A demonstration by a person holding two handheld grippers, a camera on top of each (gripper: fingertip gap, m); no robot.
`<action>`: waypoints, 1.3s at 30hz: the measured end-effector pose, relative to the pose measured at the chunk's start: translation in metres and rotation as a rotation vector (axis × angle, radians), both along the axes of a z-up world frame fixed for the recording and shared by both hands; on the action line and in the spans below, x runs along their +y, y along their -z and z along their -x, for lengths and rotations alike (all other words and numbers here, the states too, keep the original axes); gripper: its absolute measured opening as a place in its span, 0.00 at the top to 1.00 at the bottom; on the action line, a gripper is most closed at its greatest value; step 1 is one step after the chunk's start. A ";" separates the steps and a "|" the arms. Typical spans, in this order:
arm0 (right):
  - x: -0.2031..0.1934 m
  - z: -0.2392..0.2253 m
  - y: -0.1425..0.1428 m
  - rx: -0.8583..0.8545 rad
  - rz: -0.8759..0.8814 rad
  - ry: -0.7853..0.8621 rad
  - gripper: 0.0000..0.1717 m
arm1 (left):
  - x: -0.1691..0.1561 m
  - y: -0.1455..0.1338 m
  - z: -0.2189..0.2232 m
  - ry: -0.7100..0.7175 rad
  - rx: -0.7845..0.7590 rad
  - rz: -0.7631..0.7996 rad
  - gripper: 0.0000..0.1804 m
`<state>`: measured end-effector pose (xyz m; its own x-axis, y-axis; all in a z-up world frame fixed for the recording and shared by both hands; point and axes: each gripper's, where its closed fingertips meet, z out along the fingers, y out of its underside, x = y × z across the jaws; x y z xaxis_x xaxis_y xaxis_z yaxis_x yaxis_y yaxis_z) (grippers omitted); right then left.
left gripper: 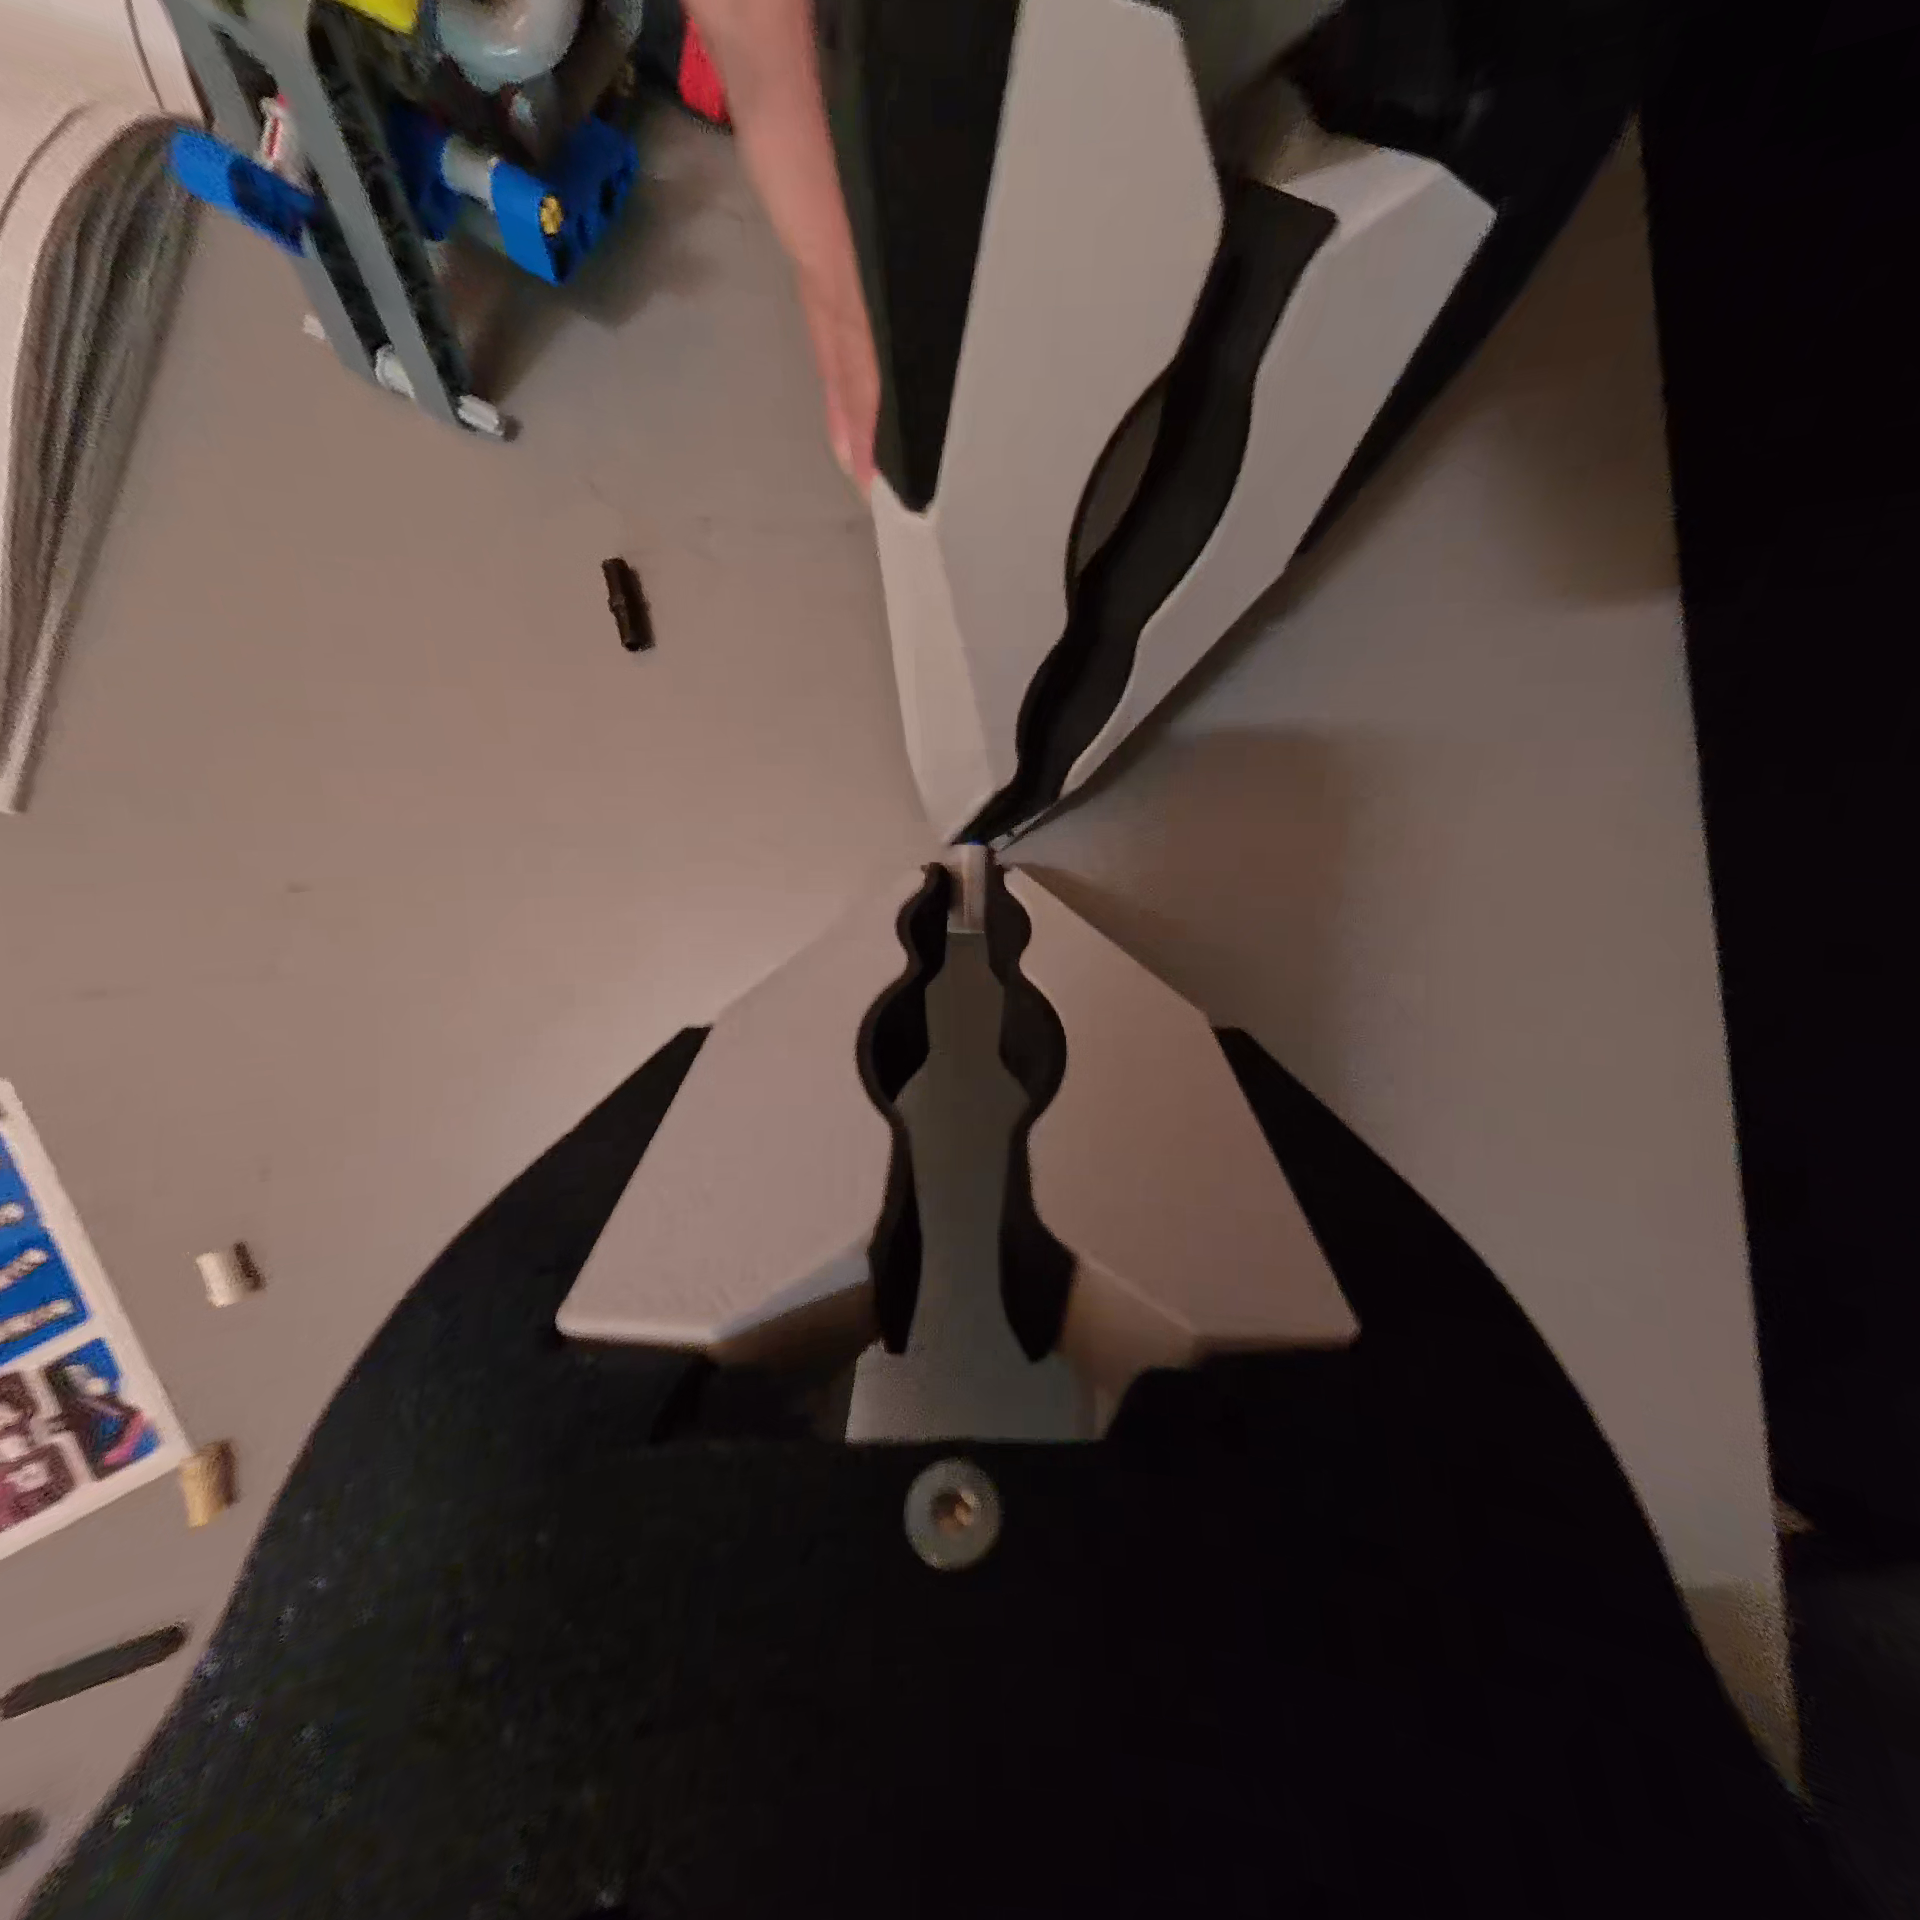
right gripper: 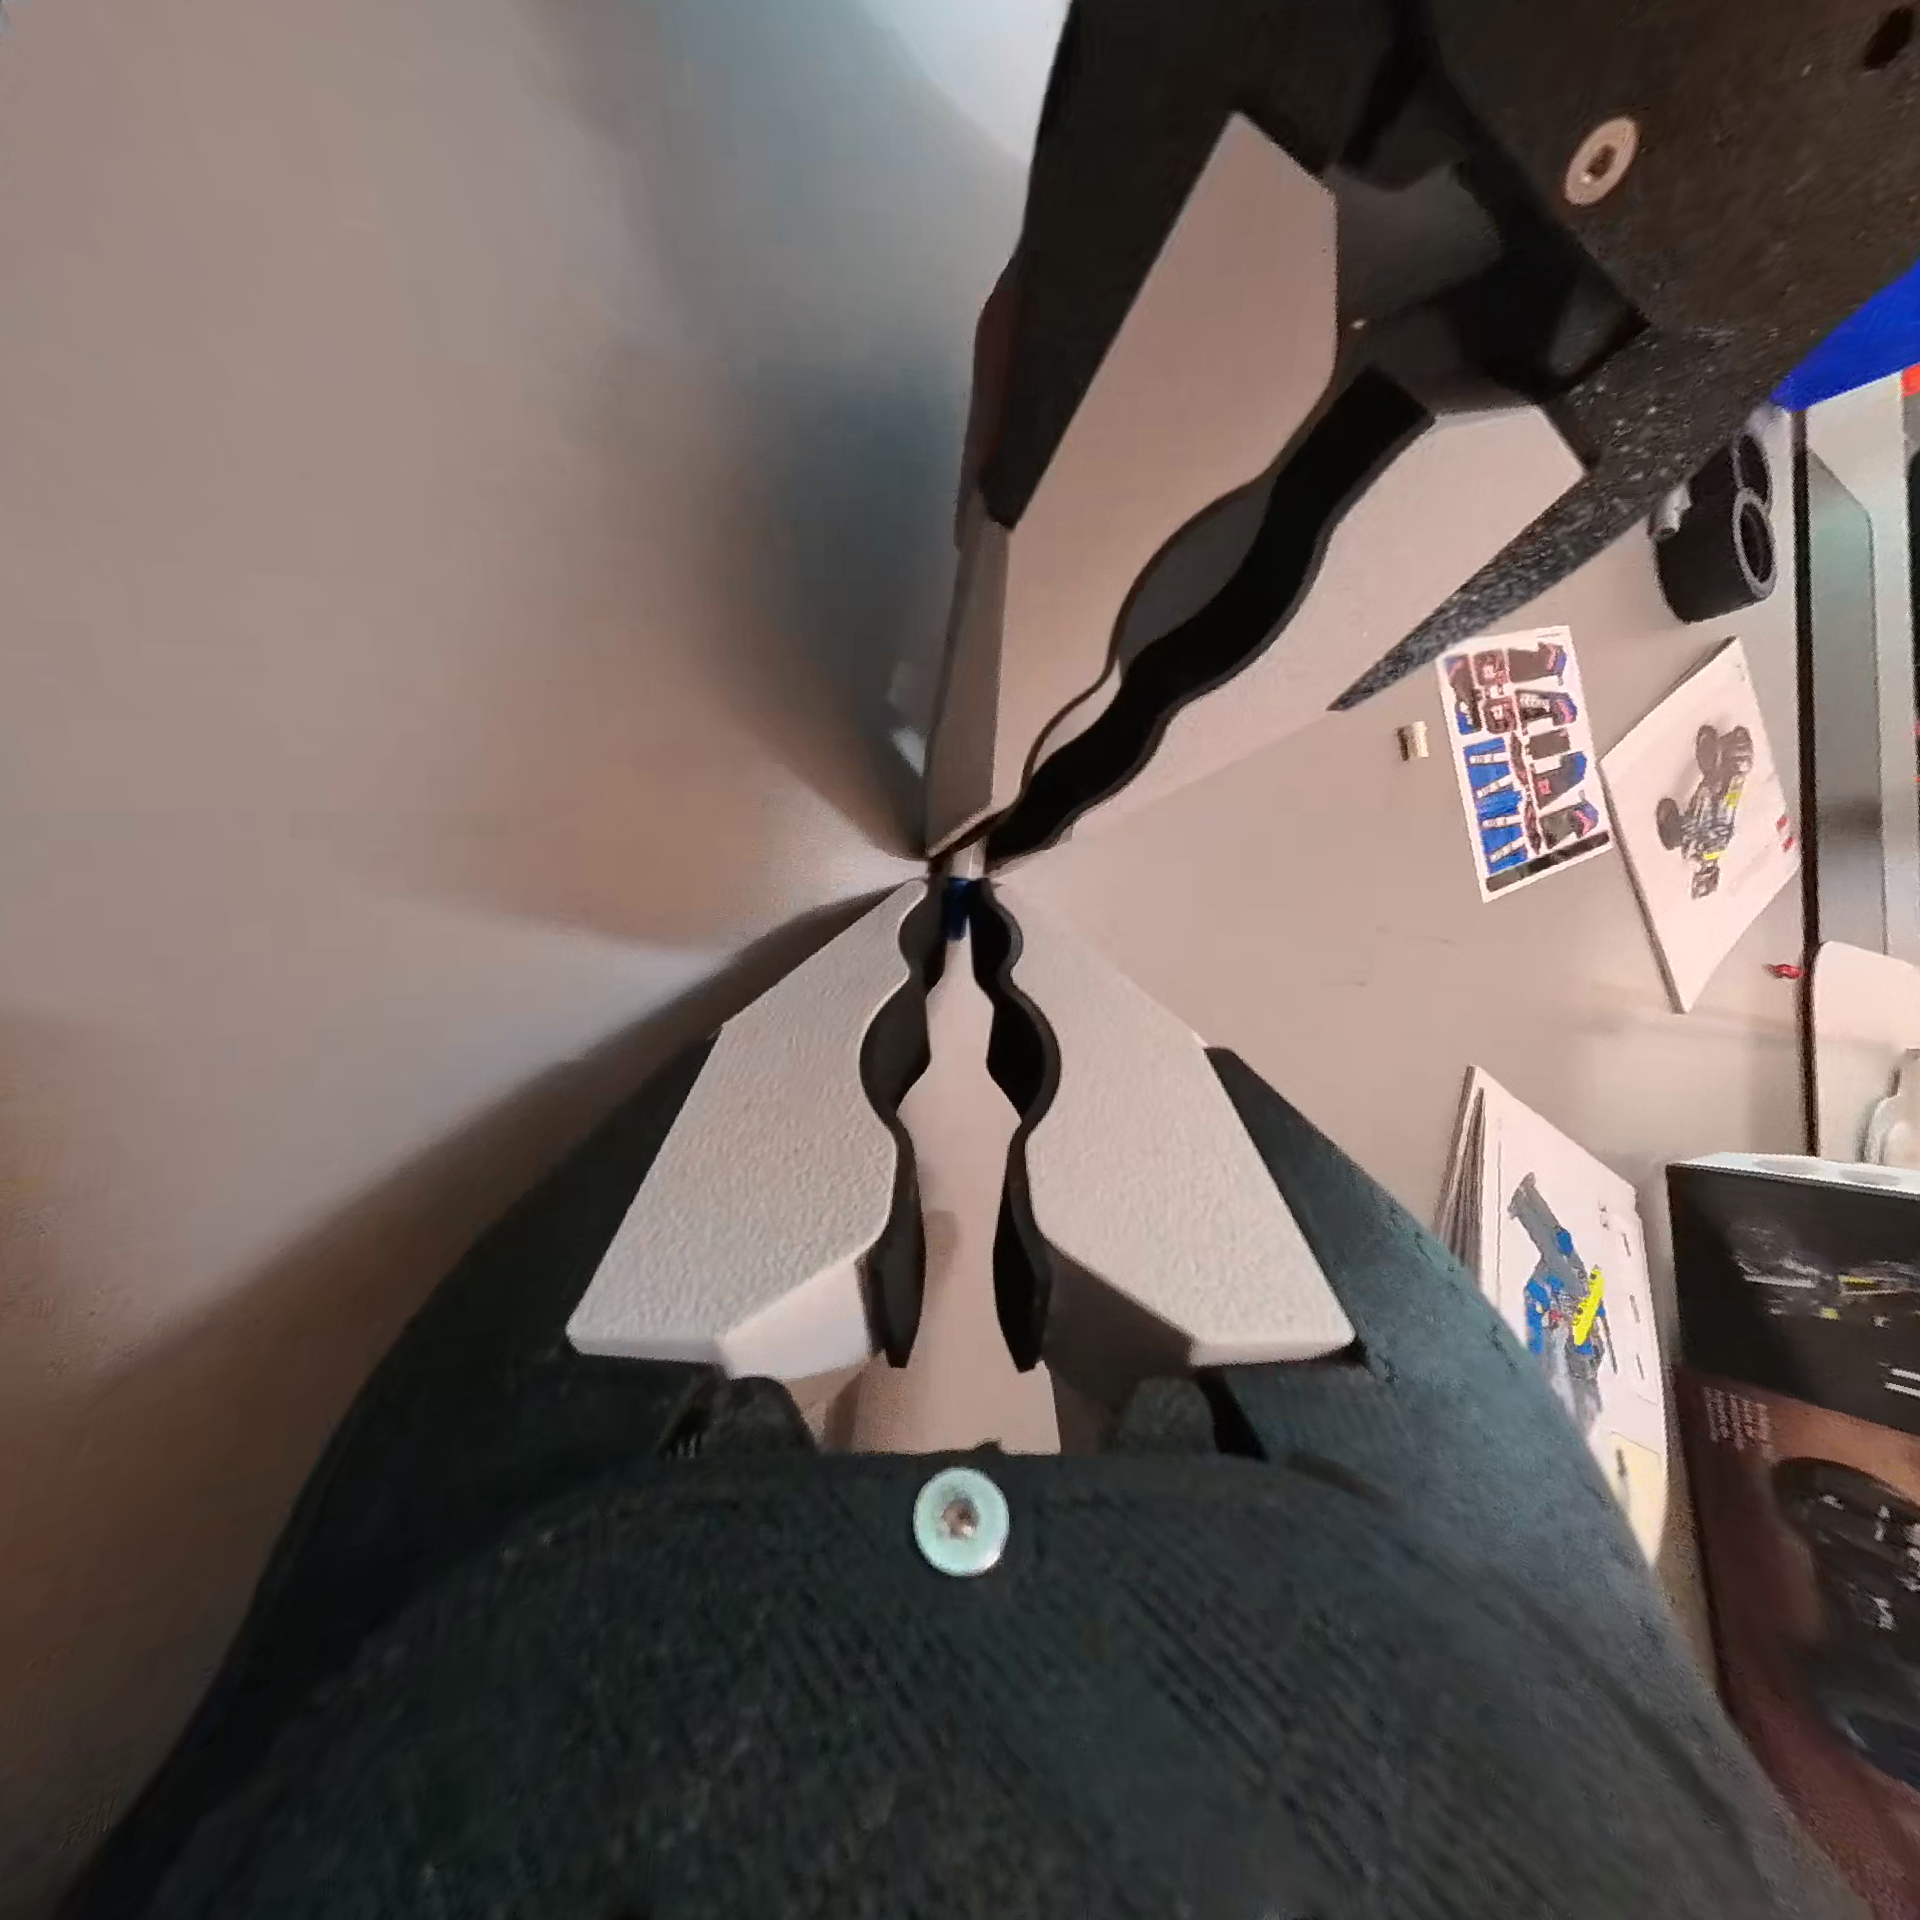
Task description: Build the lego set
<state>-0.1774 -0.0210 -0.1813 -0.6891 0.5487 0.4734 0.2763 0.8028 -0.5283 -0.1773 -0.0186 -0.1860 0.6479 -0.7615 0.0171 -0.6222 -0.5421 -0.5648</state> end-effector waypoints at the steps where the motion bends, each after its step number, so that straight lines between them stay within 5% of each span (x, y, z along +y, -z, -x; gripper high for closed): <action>1: 0.000 0.000 0.000 -0.007 0.003 0.004 0.99 | 0.000 0.000 0.000 -0.017 -0.028 0.016 0.98; 6: 0.000 0.002 0.000 -0.002 0.051 0.047 0.98 | 0.001 -0.001 0.000 -0.115 -0.131 0.109 0.98; 19: 0.001 -0.002 0.000 -0.038 0.316 0.155 0.99 | -0.001 0.000 0.000 -0.053 -0.124 -0.040 0.98; 39: 0.002 -0.016 0.000 -0.030 0.290 0.199 0.99 | -0.006 -0.001 -0.008 -0.094 -0.150 -0.110 0.92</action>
<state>-0.1613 -0.0190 -0.1811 -0.5668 0.7820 0.2591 0.4311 0.5496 -0.7156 -0.1690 -0.0250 -0.1846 0.7129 -0.7002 0.0390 -0.4761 -0.5240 -0.7062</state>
